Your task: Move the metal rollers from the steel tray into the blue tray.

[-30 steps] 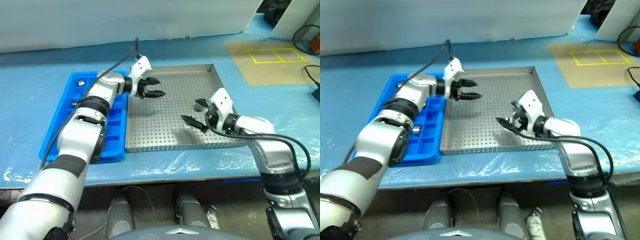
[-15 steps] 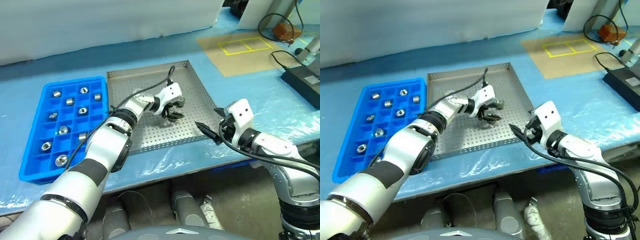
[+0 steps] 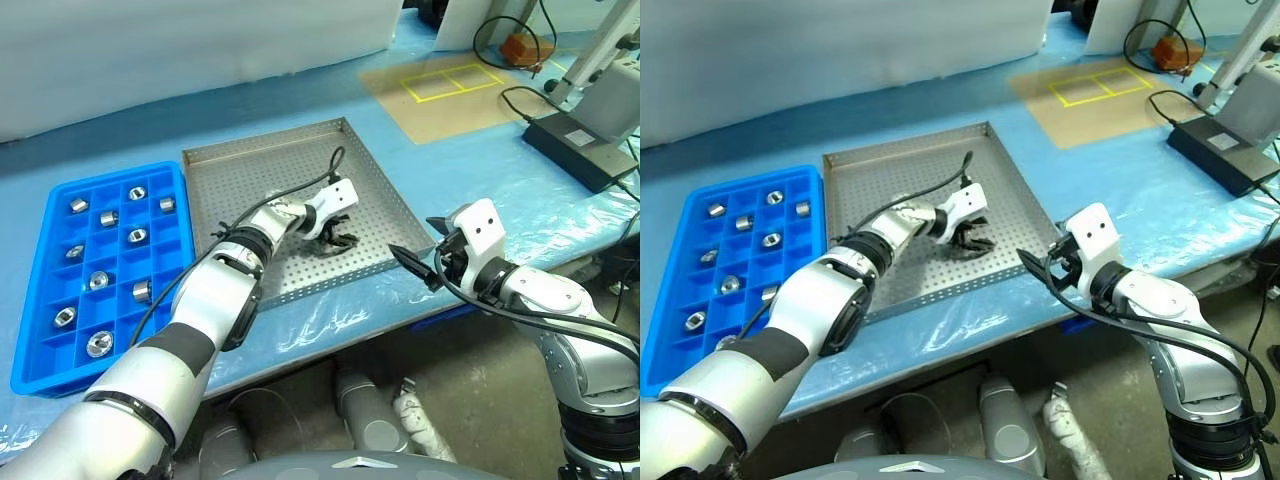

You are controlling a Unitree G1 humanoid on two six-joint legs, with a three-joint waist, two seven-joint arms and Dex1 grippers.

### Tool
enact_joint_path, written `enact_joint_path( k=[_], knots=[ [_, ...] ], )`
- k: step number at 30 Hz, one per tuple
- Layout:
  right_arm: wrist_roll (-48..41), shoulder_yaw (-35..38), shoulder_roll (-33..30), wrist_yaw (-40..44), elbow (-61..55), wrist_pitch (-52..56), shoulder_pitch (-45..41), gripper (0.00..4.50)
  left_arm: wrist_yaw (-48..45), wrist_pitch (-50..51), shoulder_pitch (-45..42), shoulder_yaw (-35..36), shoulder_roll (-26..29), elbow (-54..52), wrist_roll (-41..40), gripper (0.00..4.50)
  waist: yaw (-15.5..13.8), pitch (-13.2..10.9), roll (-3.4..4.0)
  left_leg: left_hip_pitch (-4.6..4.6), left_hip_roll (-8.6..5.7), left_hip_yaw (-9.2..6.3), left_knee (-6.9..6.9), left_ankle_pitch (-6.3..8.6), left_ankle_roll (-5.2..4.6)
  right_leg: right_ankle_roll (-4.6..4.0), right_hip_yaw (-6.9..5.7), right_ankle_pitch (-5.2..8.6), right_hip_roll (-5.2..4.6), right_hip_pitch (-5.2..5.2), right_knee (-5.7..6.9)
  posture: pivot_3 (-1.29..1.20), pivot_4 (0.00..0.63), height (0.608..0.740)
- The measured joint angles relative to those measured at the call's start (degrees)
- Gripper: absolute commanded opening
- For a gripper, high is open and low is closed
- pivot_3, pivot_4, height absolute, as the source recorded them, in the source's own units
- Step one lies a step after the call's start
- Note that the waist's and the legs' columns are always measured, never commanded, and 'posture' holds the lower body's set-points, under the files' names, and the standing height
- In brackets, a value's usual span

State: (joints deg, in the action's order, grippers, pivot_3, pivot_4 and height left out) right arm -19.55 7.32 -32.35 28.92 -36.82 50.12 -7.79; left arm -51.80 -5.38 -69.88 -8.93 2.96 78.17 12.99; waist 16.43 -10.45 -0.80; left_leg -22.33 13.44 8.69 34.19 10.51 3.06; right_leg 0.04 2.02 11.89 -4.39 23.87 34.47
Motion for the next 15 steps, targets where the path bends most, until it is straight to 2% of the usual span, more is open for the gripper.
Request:
enact_joint_path(
  k=[7, 15],
  knots=[
    [-0.1, -1.4, 0.0, 0.0, 0.2, -0.4, -0.3, 4.50, -5.4, 1.1, -0.3, 3.7, 2.7, 0.0, -2.7, 3.22, 0.2, 0.0, 0.00, -0.01, 0.01, -0.02, -0.03, 0.01, -0.01, 0.00, -0.03, 0.00, 0.00, 0.00, -0.03, -0.84, 0.150, 0.740],
    [-0.2, -2.4, 0.0, 0.5, 2.4, -1.5, -1.9, 4.50, -4.1, 1.3, 0.5, 3.7, 4.5, 0.0, -2.1, 3.22, 0.1, 0.0, 0.01, -0.09, 0.01, -0.02, -0.02, 0.04, -0.05, 0.00, -0.09, 0.00, -0.04, 0.00, -0.08, -0.81, 0.150, 0.740]
  ],
)
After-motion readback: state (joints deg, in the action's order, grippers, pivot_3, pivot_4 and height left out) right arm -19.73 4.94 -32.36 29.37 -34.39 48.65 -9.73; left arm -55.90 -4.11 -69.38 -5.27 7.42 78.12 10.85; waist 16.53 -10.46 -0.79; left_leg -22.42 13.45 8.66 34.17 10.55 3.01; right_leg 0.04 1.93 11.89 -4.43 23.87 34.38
